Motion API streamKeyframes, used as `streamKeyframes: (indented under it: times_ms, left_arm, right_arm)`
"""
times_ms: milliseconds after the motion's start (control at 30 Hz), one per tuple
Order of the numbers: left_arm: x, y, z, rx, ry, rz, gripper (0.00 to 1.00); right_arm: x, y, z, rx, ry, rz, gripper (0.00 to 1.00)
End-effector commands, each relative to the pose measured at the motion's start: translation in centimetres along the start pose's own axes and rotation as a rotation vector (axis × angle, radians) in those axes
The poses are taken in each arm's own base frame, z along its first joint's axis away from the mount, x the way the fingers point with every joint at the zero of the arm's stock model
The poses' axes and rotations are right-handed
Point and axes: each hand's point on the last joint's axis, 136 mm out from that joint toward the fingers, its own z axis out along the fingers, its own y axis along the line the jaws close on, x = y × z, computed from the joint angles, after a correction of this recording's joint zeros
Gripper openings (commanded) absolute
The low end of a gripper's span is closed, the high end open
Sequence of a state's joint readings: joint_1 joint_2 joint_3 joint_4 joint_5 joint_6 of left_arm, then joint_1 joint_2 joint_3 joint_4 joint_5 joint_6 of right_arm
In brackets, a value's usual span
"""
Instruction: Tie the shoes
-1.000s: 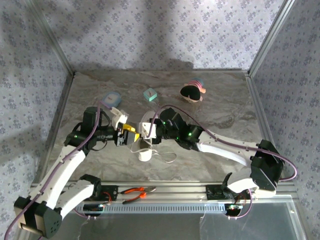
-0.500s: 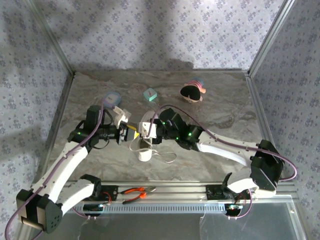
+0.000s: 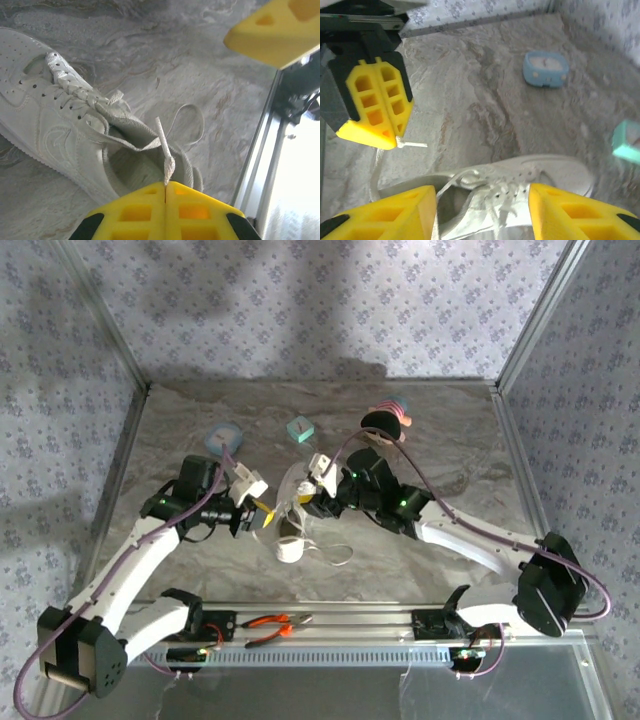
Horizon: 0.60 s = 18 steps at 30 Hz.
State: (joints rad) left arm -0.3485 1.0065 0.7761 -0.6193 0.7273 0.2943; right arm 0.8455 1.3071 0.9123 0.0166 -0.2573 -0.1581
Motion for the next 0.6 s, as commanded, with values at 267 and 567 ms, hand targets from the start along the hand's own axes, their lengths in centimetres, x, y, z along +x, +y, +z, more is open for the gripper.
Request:
streamKeyframes:
  times_ms: [267, 567]
  left_arm:
    - [4.2, 0.4, 2.4, -0.022, 0.244, 0.238, 0.0]
    - [6.3, 2.0, 3.8, -0.066, 0.391, 0.207, 0.0]
  right_arm:
    - [5.0, -2.7, 2.5, 0.111, 0.197, 0.441, 0.38]
    - [5.6, -3.0, 4.6, 0.086, 0.218, 0.536, 0.28]
